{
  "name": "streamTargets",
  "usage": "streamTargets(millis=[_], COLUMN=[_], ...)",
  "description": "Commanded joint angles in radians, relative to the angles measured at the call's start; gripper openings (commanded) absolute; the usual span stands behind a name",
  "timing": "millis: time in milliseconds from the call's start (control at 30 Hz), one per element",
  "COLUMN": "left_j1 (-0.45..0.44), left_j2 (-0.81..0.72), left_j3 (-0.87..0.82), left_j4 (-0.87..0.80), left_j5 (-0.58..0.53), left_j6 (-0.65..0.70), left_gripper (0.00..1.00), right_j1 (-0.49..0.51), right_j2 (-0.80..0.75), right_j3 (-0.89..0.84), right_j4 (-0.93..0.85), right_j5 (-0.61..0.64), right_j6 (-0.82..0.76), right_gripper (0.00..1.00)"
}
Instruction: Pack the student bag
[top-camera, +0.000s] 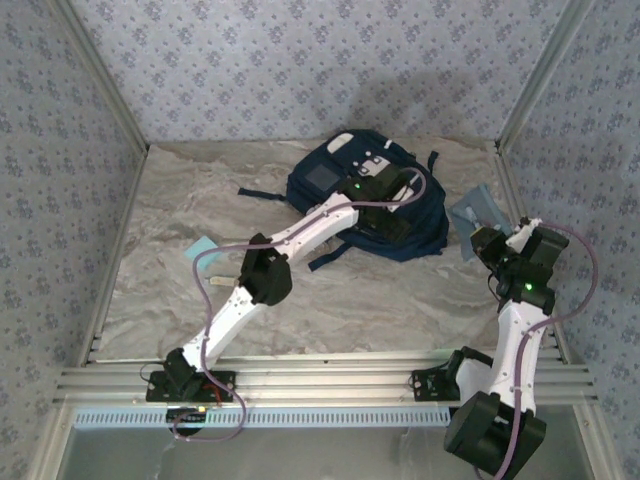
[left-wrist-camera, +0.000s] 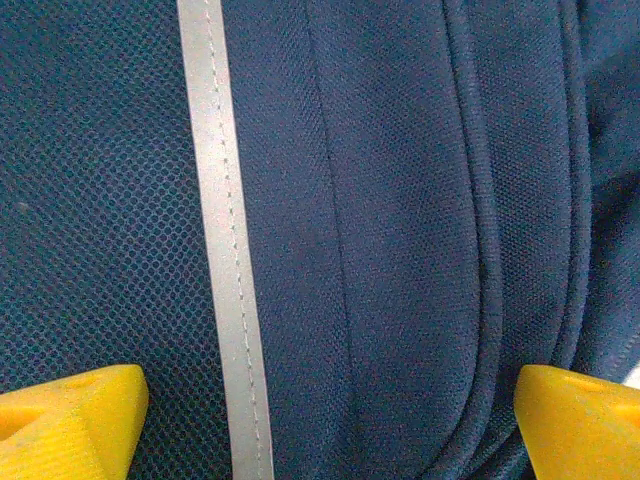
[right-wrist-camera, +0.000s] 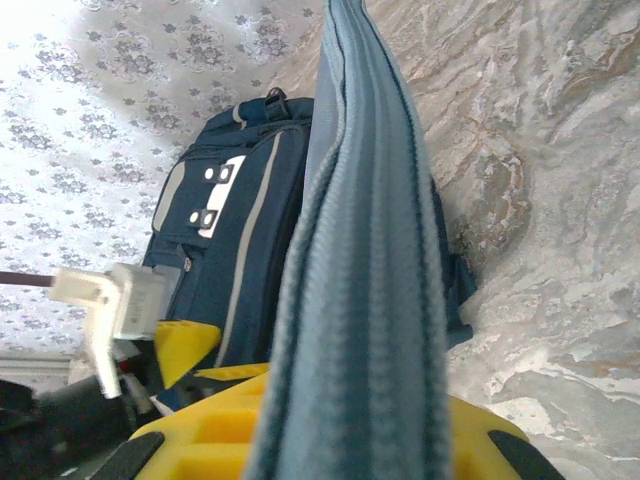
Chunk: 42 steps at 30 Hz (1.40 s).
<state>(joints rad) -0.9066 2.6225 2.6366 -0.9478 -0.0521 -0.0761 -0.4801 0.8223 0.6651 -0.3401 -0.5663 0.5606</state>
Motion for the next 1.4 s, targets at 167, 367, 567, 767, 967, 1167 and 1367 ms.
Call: streamTargets(millis=[167, 367, 567, 767, 967, 1167, 1367], left_j1=[0.004, 0.044, 0.050, 0.075, 0.135, 0.176, 0.188], left_j2=[0.037, 0.058, 0.024, -0.090, -0.183, -0.223, -0.221], left_j3=[0.007, 0.012, 0.010, 0.021, 0.063, 0.072, 0.098], left_j4=[0.069, 0.062, 0.030, 0.059, 0.082, 0.122, 0.148], left_j5=[-0.133, -0.049, -0.020, 0.131, 0.263, 0.358, 0.430], left_j6=[0.028, 0.003, -0.004, -0.116, -0.235, -0.302, -0.348], left_gripper=[0.81, 0.29, 0.00, 0.00, 0.00, 0.00, 0.00], right_j1=[-0.007, 0.003, 0.034, 0.048, 0.040, 0.050, 0.164], right_j2=[-0.035, -0.043, -0.046, -0.046, -0.043, -0.023, 0.020], right_j3=[-0.010, -0.004, 0.000, 0.031, 0.125, 0.133, 0.021], right_j4=[0.016, 0.012, 0.015, -0.013, -0.090, -0.013, 0.249], right_j5=[-0.048, -0.052, -0.040, -0.029, 0.000, -0.045, -0.072], right_j6=[0.013, 0.006, 0.004, -0.017, -0.075, -0.011, 0.170], right_gripper=[0.09, 0.08, 0.07, 0.07, 0.07, 0.07, 0.07])
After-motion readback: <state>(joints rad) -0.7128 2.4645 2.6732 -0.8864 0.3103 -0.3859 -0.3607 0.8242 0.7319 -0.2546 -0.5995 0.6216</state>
